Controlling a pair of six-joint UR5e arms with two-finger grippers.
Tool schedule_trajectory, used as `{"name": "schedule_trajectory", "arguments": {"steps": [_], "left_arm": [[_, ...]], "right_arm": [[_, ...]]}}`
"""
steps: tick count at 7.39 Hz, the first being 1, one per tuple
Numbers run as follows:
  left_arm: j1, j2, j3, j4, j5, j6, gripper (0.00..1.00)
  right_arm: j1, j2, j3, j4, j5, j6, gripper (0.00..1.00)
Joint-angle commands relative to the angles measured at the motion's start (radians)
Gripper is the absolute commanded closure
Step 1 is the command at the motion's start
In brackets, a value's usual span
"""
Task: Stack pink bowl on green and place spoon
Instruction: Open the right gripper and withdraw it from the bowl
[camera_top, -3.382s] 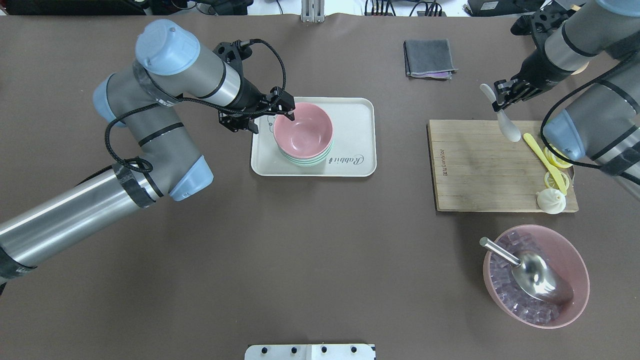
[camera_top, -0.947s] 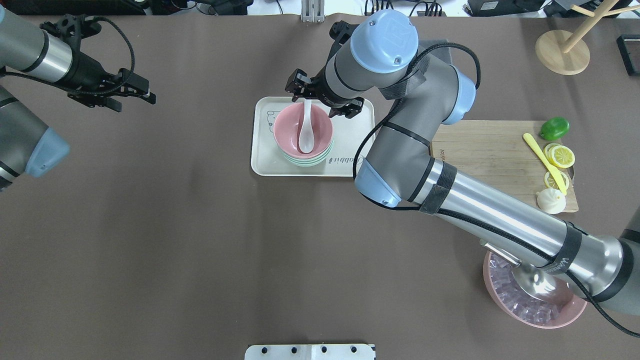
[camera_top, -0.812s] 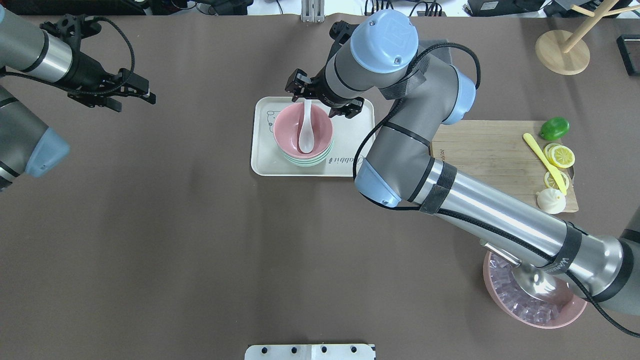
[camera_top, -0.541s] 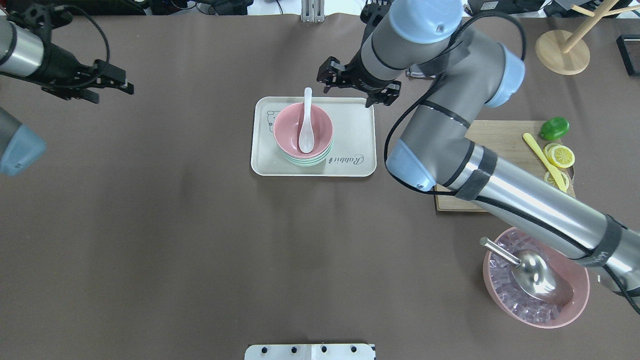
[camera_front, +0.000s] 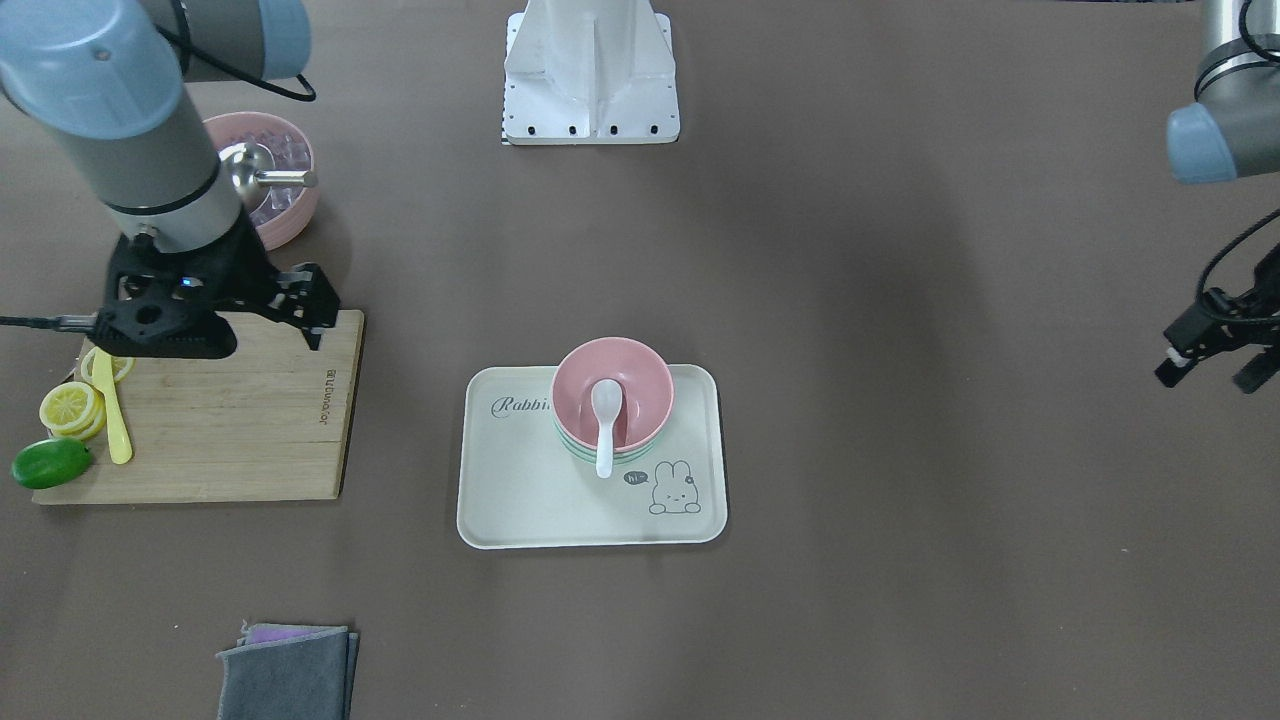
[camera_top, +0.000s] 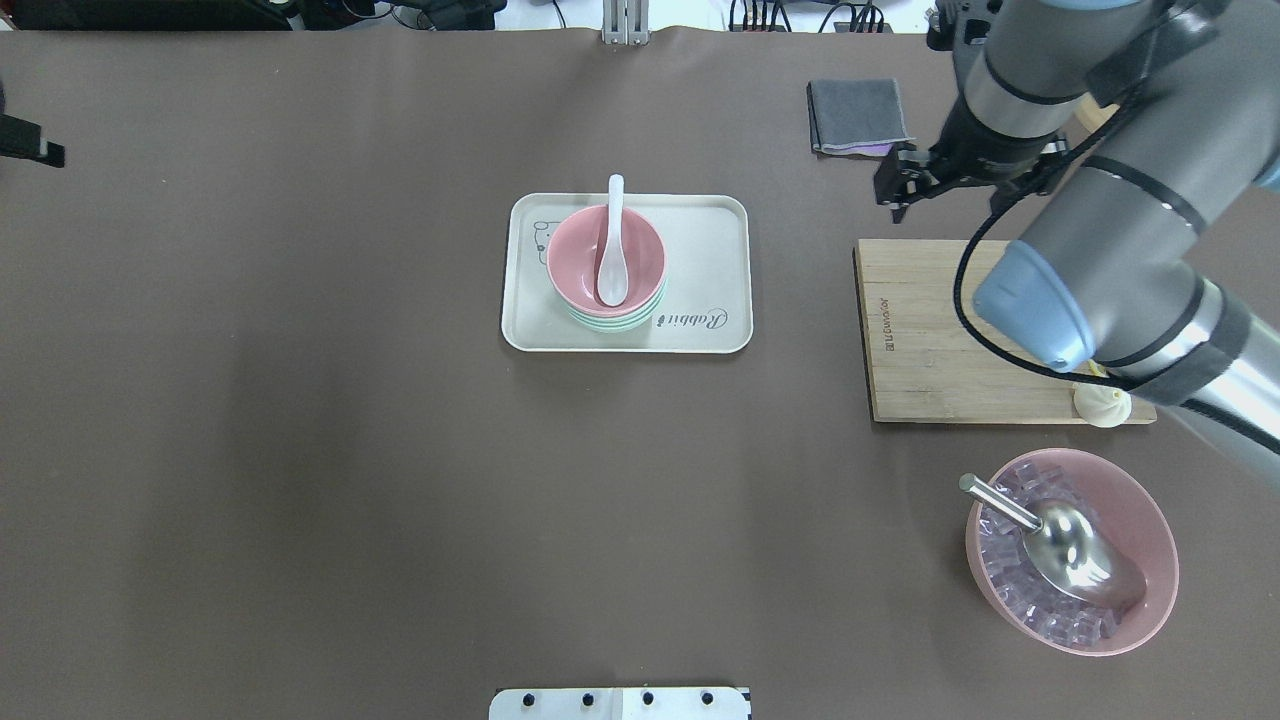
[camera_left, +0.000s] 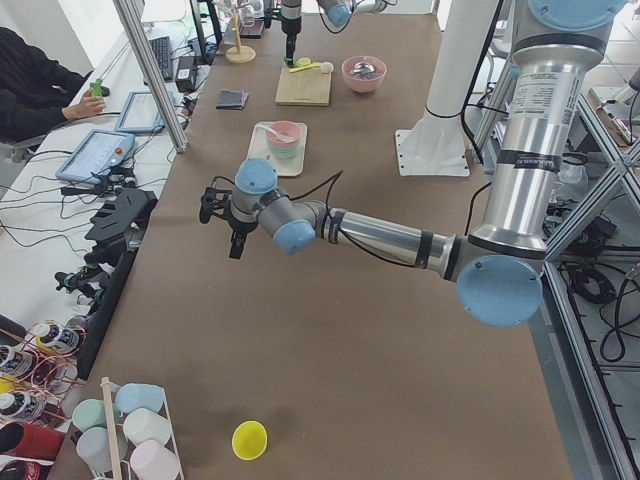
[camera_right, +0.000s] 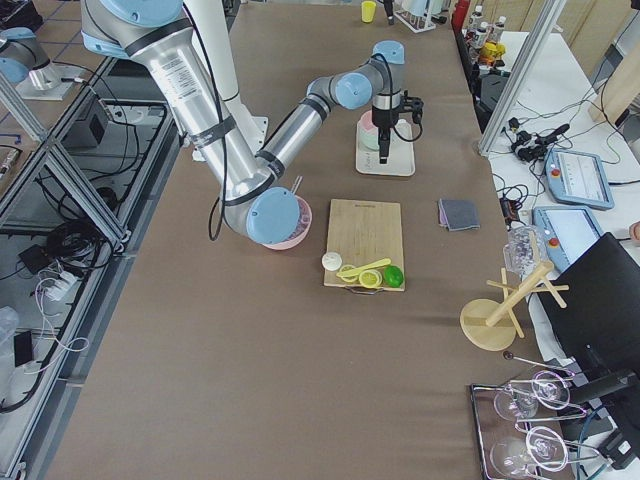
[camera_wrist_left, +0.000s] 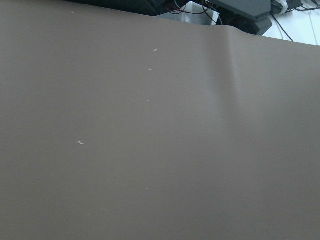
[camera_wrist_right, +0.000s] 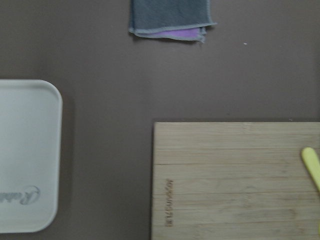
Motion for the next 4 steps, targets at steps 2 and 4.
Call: {"name": "schedule_trajectory", "arguments": {"steps": [2, 4], "left_arm": [[-0.07, 0.144, 0.022, -0.011, 0.005, 0.208, 0.01], [-0.07, 0.192, 0.058, -0.008, 0.006, 0.209, 0.01]], "right_arm": [[0.263, -0.295, 0.027, -0.029, 0.076, -0.533, 0.0], [0.405, -0.39, -0.066, 0.034, 0.208, -0.697, 0.0]]}}
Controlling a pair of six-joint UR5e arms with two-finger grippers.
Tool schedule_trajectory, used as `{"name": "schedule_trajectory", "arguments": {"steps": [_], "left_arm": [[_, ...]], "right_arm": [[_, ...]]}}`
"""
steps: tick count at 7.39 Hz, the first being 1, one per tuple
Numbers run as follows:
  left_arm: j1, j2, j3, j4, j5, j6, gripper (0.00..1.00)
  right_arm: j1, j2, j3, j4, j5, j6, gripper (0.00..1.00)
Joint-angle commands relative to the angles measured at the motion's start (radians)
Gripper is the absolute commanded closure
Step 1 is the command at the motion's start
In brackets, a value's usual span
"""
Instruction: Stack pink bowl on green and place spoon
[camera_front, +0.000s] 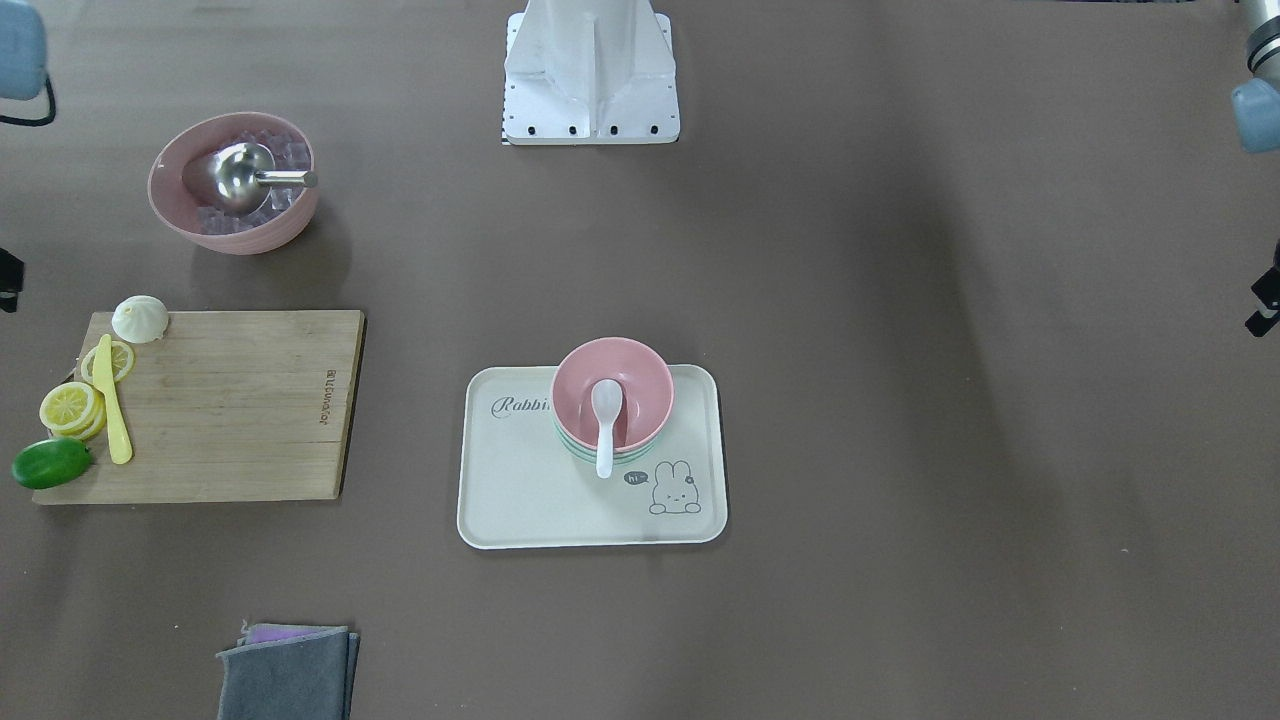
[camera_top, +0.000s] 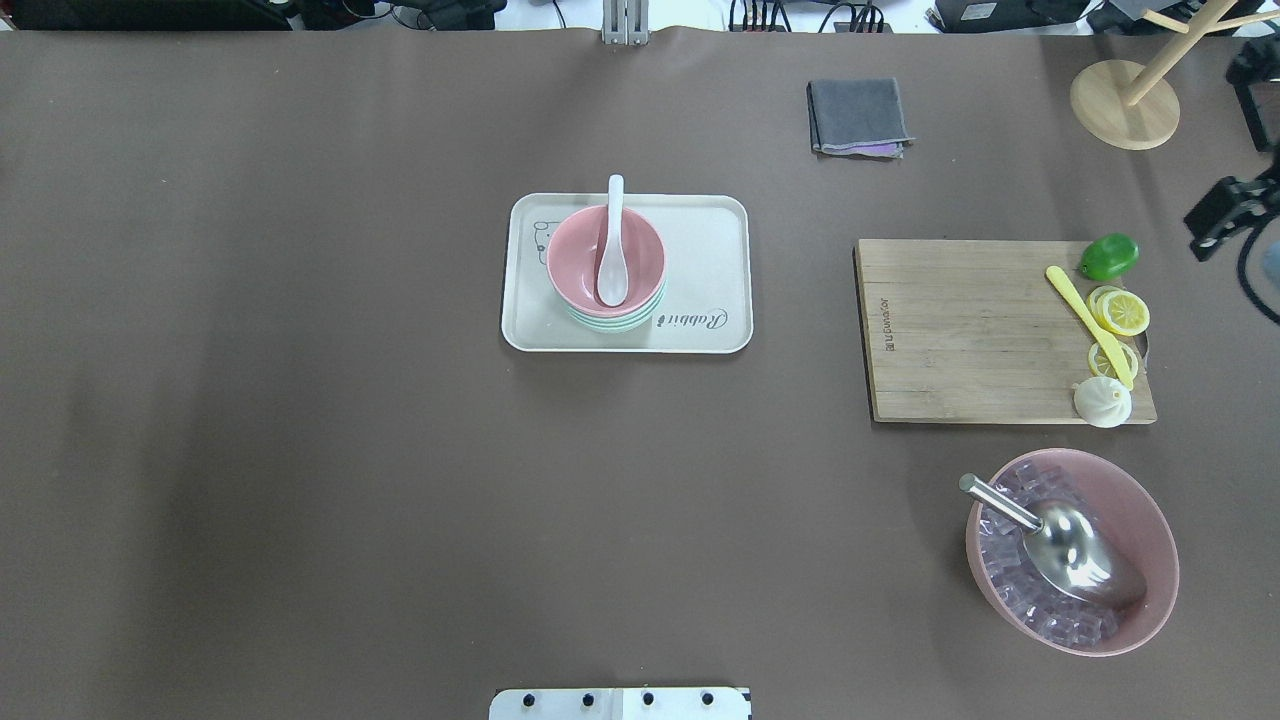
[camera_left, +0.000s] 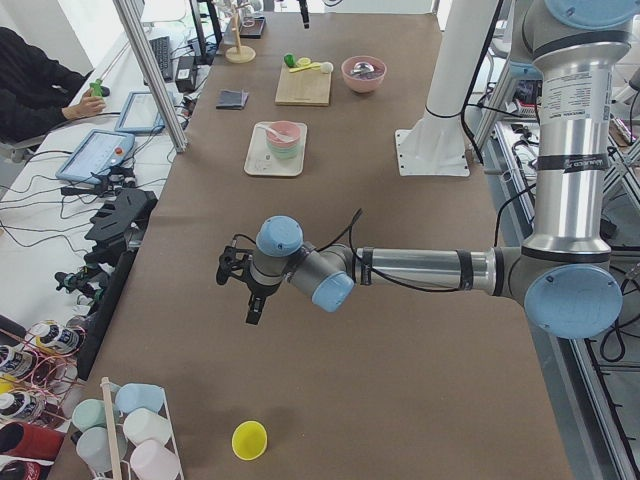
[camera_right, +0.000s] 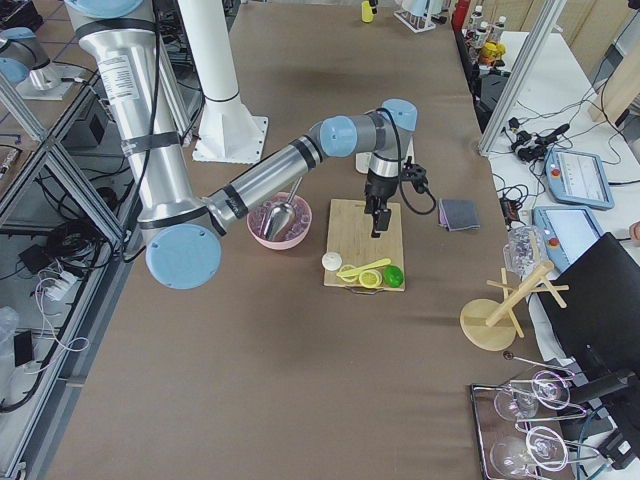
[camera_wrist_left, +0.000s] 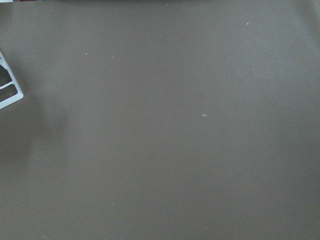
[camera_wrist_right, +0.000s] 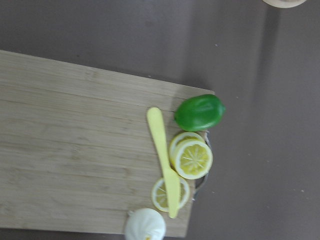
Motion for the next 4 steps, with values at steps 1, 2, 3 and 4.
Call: {"name": "schedule_trajectory", "arguments": {"steps": [1, 2, 3, 4], "left_arm": [[-0.001, 0.033, 0.04, 0.0, -0.002, 0.015, 0.01], [-0.001, 0.037, 0.043, 0.003, 0.001, 0.014, 0.01], [-0.009, 0.048, 0.04, 0.011, -0.009, 0.014, 0.01], [-0.03, 0.048, 0.039, 0.022, -0.01, 0.014, 0.01]], "right_arm": [[0.142, -0.146, -0.166, 0.242, 0.125, -0.199, 0.0], [0.189, -0.154, -0.295, 0.409, 0.197, -0.199, 0.0], [0.218, -0.156, -0.357, 0.443, 0.243, -0.198, 0.0], [0.24, -0.157, -0.355, 0.441, 0.283, -0.195, 0.0]]}}
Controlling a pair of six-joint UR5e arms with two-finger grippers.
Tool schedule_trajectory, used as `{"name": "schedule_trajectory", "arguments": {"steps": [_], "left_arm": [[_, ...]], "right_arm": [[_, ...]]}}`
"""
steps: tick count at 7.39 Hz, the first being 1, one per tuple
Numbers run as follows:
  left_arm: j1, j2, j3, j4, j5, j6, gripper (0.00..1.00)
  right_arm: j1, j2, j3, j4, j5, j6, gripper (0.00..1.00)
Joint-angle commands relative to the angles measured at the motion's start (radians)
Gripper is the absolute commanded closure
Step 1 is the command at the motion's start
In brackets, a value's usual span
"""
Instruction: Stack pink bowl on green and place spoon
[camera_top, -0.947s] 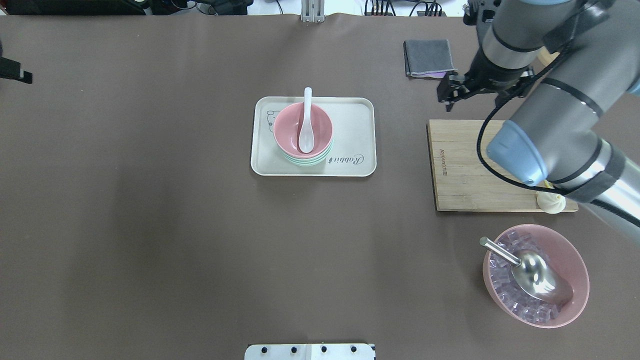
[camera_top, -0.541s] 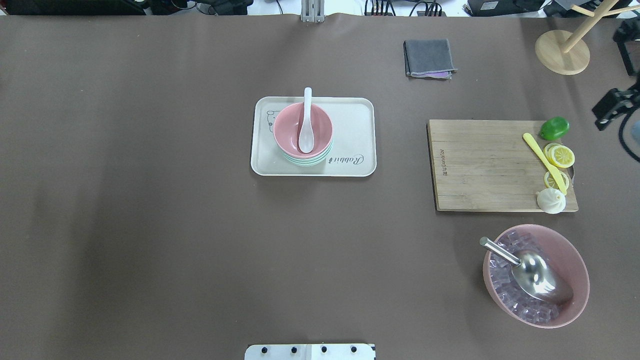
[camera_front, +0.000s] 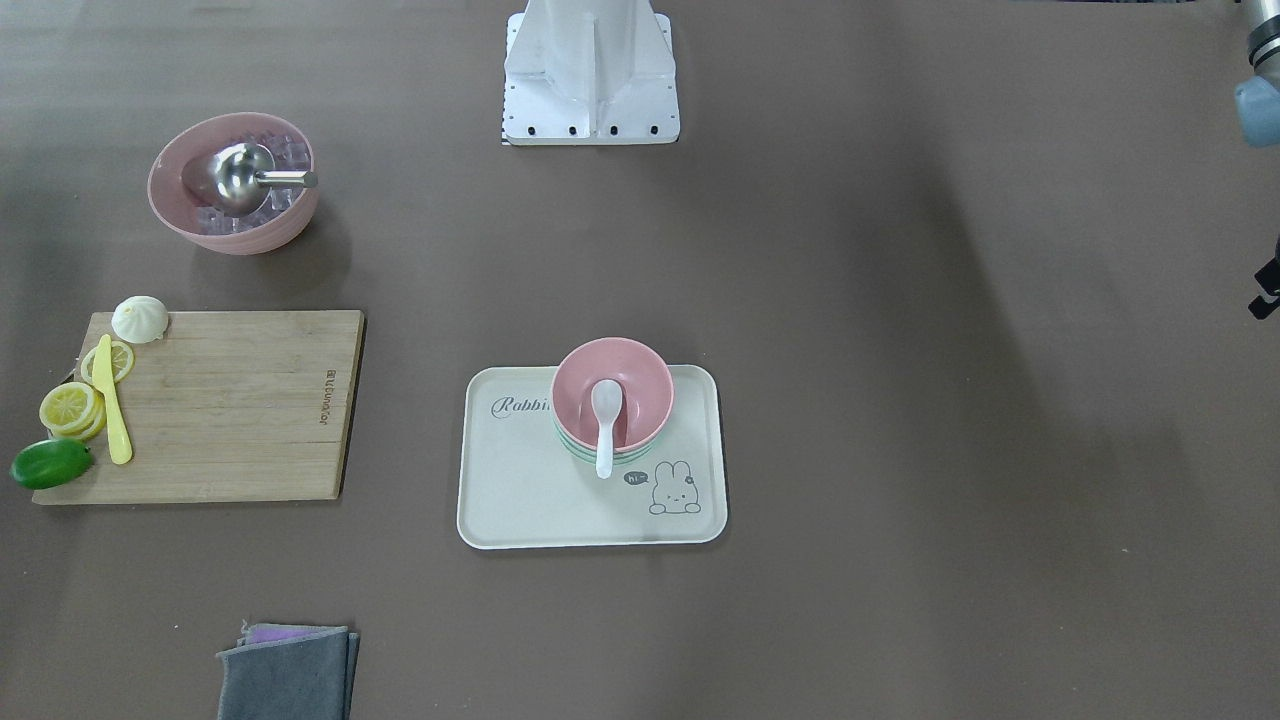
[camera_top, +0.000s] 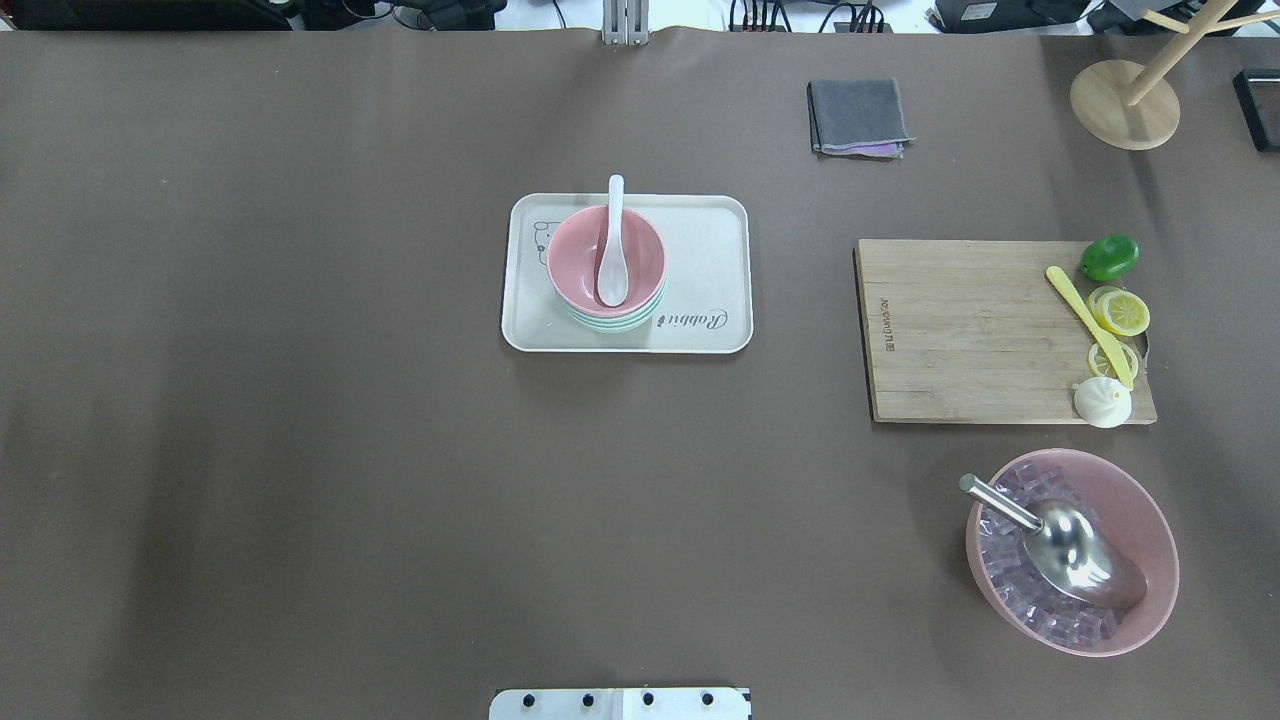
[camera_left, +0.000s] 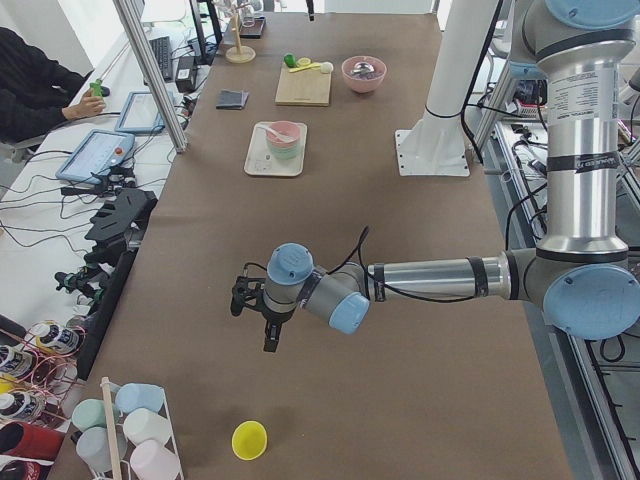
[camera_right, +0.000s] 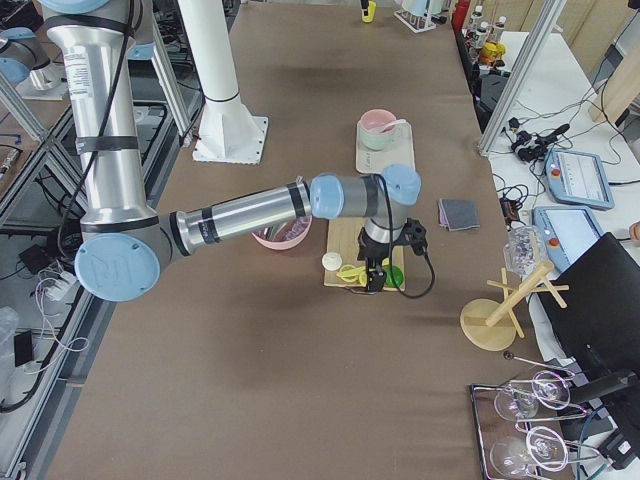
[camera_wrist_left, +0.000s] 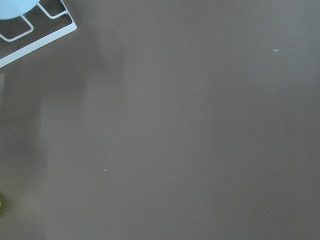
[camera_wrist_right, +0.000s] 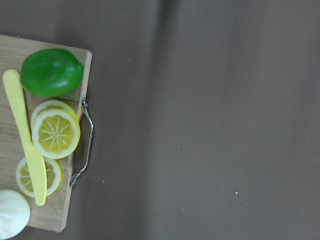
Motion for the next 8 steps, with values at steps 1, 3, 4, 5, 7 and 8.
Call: {"name": "schedule_trajectory", "arguments": {"steps": [1, 3, 4, 5, 7, 8], "left_arm": [[-0.028, 0.0, -0.005, 0.049, -0.005, 0.0, 0.01], [-0.127, -0.012, -0.037, 0.187, -0.046, 0.168, 0.01], [-0.167, -0.009, -0.086, 0.276, -0.048, 0.239, 0.01], [-0.169, -0.009, -0.167, 0.397, -0.046, 0.244, 0.01], [-0.166, 0.005, -0.229, 0.432, -0.034, 0.243, 0.01], [-0.16, 0.002, -0.228, 0.432, -0.036, 0.243, 0.01]], "right_arm": [[0.042, -0.014, -0.041, 0.042, 0.06, 0.0, 0.0], [0.042, -0.012, -0.014, 0.048, 0.054, 0.13, 0.0], [0.042, -0.014, -0.011, 0.048, 0.055, 0.131, 0.0], [0.042, -0.011, -0.009, 0.048, 0.057, 0.132, 0.0], [0.04, -0.011, 0.004, 0.048, 0.06, 0.134, 0.0], [0.04, -0.012, 0.011, 0.048, 0.06, 0.134, 0.0]]}}
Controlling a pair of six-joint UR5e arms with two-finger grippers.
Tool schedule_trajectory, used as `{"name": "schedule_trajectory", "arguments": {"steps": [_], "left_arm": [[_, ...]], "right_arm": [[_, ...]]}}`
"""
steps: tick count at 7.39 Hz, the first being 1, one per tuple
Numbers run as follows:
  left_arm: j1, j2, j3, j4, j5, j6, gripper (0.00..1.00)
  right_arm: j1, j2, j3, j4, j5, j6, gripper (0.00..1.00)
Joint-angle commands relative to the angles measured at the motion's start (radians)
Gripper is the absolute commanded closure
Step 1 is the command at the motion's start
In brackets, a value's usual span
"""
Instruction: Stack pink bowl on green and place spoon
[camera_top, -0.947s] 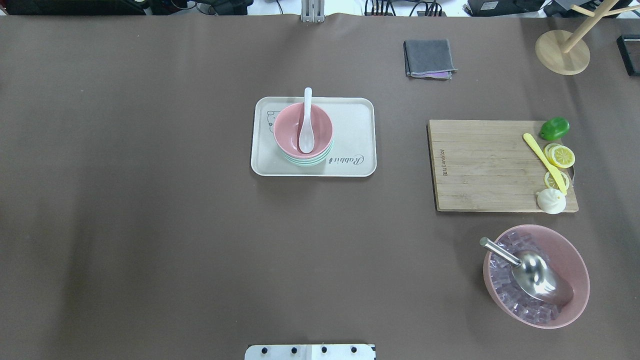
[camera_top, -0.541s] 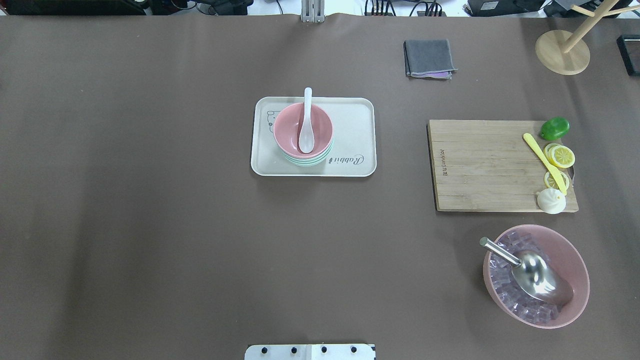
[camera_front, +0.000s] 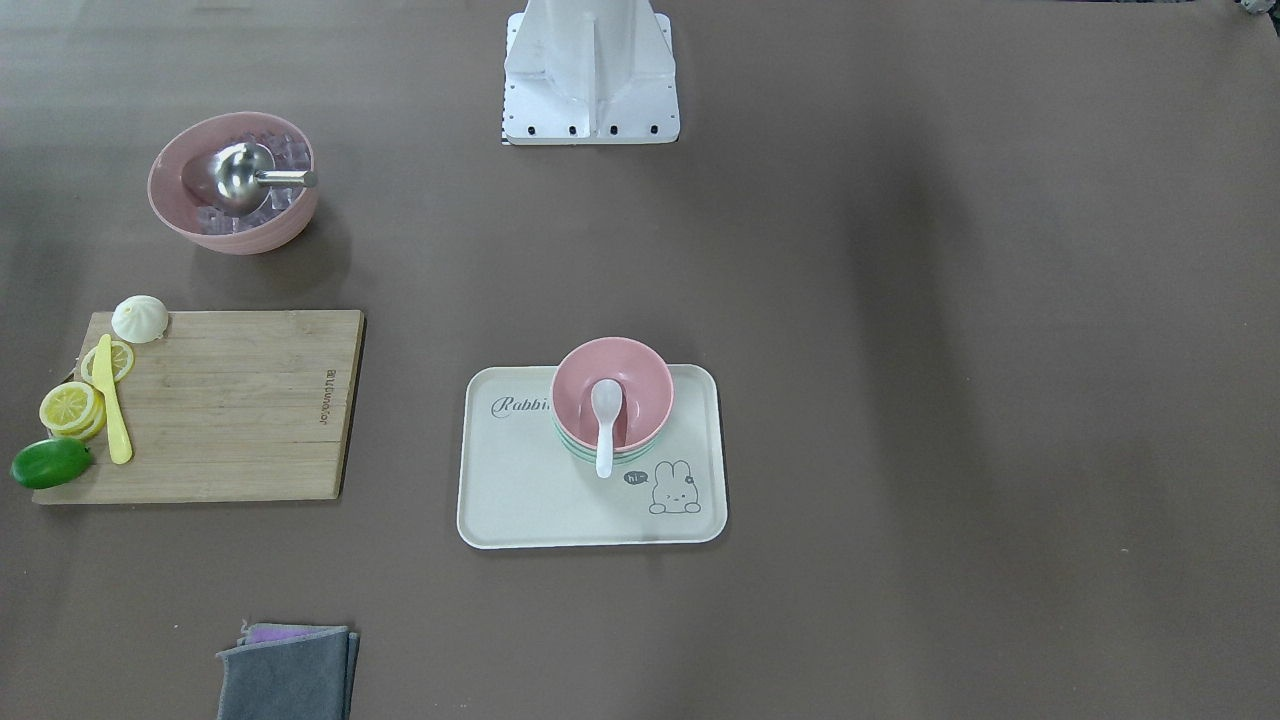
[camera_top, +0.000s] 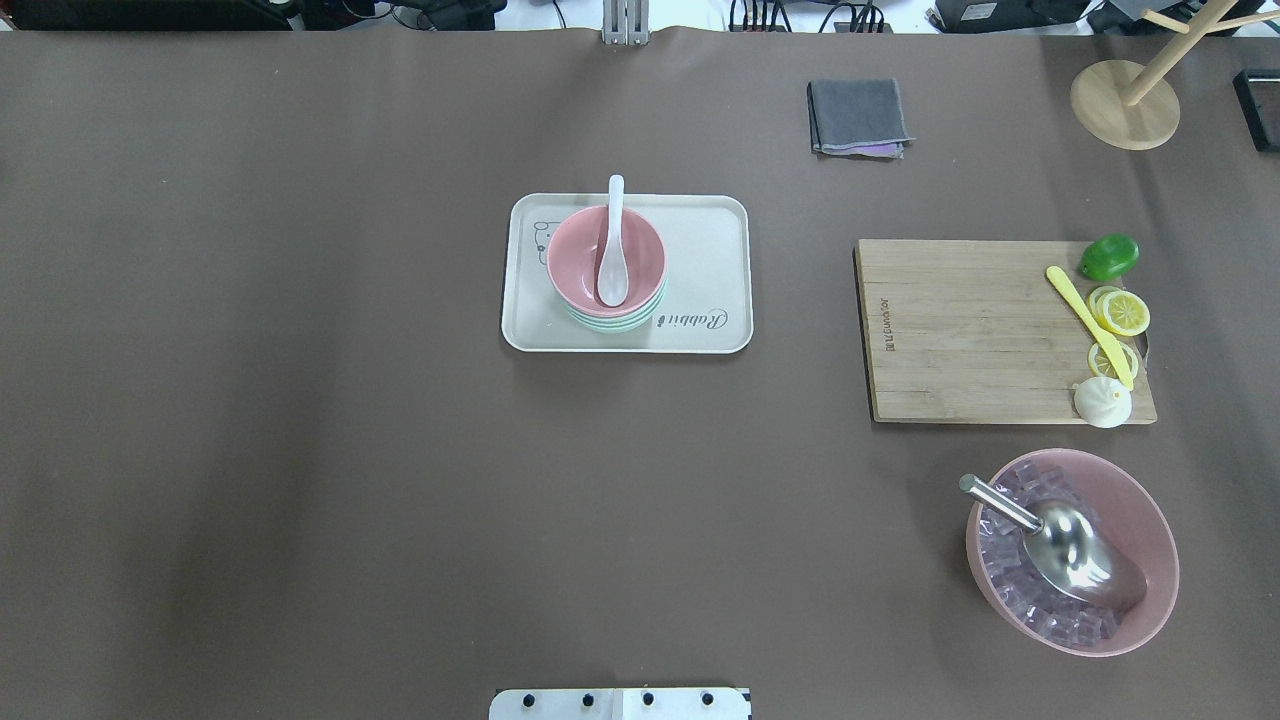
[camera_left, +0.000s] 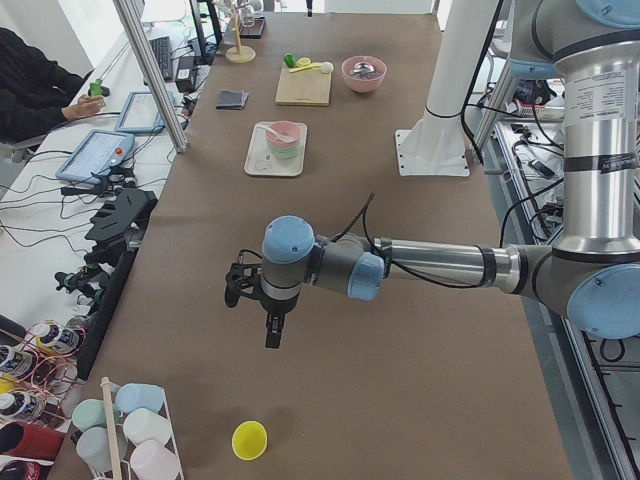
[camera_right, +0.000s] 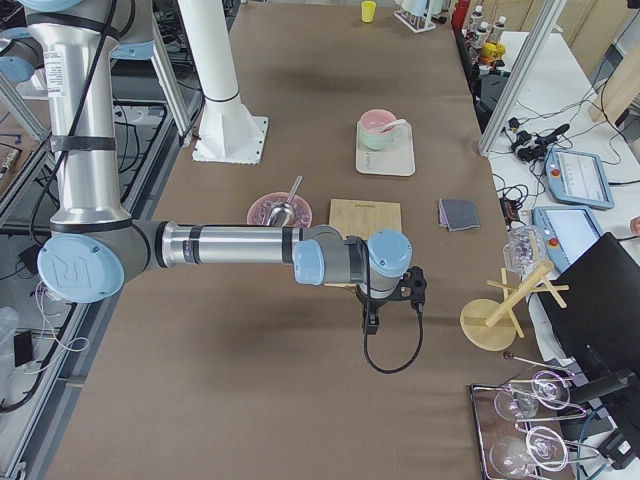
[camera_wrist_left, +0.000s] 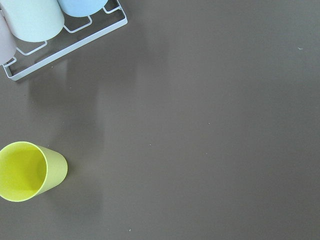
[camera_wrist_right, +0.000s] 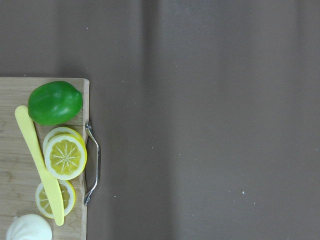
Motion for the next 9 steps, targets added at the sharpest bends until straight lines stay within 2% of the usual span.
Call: {"name": "schedule_trajectory", "arguments": {"steps": [1, 9], "left_arm": [[0.006, -0.004, -0.012, 0.013, 0.0, 0.0, 0.01], [0.008, -0.014, 0.007, 0.013, -0.007, -0.002, 0.01]], "right_arm": [[0.0, -0.001, 0.008, -0.002, 0.002, 0.001, 0.0], [0.0, -0.001, 0.03, 0.0, 0.002, 0.004, 0.0]]}}
